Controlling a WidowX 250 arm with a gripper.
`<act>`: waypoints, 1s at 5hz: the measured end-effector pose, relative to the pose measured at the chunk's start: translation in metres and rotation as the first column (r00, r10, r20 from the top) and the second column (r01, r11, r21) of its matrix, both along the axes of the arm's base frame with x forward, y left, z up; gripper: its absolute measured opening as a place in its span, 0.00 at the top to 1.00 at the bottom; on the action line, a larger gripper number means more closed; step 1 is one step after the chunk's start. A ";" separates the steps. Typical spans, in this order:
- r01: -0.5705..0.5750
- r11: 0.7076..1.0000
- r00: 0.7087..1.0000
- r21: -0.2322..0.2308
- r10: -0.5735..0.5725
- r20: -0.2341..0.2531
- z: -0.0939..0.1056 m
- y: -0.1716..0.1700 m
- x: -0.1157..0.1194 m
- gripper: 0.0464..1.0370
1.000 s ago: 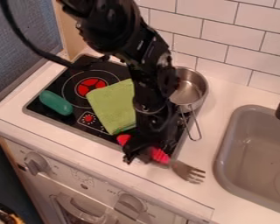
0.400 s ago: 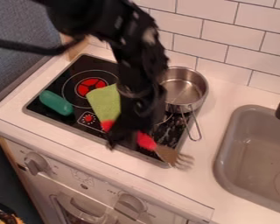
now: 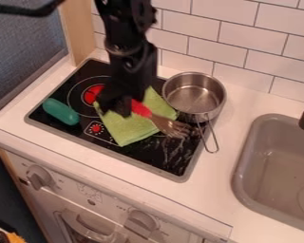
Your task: Put the red fork on the green cloth
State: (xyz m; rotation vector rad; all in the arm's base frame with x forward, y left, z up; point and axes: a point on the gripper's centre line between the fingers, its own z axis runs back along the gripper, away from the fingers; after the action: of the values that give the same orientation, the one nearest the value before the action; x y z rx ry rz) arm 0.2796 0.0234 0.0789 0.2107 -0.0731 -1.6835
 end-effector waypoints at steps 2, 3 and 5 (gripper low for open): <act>0.058 0.998 0.998 -0.009 -0.058 -0.021 -0.010 0.032 0.045 0.65; 0.123 0.992 0.991 -0.004 -0.123 -0.045 -0.018 0.038 0.061 0.65; 0.381 0.924 0.917 -0.043 -0.383 -0.111 -0.039 0.054 0.085 0.65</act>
State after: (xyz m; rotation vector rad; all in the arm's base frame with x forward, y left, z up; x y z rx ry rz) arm 0.3650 0.0773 0.0396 0.0829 -0.0447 -2.0822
